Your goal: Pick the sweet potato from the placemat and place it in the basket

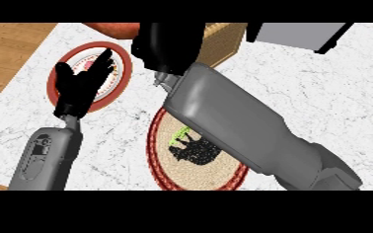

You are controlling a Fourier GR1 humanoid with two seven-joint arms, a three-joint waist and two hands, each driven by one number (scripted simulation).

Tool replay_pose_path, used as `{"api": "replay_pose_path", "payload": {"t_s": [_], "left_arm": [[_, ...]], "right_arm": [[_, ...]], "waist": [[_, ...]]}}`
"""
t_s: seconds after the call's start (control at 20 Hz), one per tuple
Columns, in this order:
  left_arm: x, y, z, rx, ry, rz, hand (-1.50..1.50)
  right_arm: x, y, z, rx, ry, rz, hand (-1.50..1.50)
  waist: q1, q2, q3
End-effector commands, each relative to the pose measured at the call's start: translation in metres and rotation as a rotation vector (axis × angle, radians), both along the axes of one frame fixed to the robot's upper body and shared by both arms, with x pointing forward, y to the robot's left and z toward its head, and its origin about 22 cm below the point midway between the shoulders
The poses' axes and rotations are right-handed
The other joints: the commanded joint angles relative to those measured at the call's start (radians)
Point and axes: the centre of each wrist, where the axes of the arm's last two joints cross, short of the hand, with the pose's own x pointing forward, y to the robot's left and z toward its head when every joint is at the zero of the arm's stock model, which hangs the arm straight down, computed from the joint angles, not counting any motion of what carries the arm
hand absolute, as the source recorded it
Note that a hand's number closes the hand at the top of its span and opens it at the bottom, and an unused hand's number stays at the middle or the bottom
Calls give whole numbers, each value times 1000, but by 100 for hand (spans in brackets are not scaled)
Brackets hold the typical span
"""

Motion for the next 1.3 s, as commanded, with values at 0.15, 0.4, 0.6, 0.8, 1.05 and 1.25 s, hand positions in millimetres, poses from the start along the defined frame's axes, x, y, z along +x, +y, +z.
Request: {"api": "replay_pose_path", "payload": {"t_s": [0.15, 0.4, 0.6, 0.8, 1.05, 1.25], "left_arm": [[2, 1, -3, -3, 12, 12, 0], [0, 11, -8, -6, 7, 43, 0], [0, 17, -7, 9, 1, 43, 0], [8, 5, 2, -12, -7, 37, 0], [3, 11, -7, -3, -7, 58, 0], [0, 19, -7, -20, 2, 77, 0]], "right_arm": [[20, 17, 38, 87, 65, -266, 150], [36, 19, 35, 62, 87, -339, 150], [45, 18, 31, 52, 98, -361, 150], [50, 17, 27, 100, 92, -343, 150], [59, 10, 7, 117, 97, -343, 150], [71, -2, 2, 212, 75, -427, -150]], "waist": [[-16, 5, 2], [-21, 13, 4], [-29, 16, 5], [-32, 18, 7], [-48, 17, 8], [-72, 8, 9]]}}
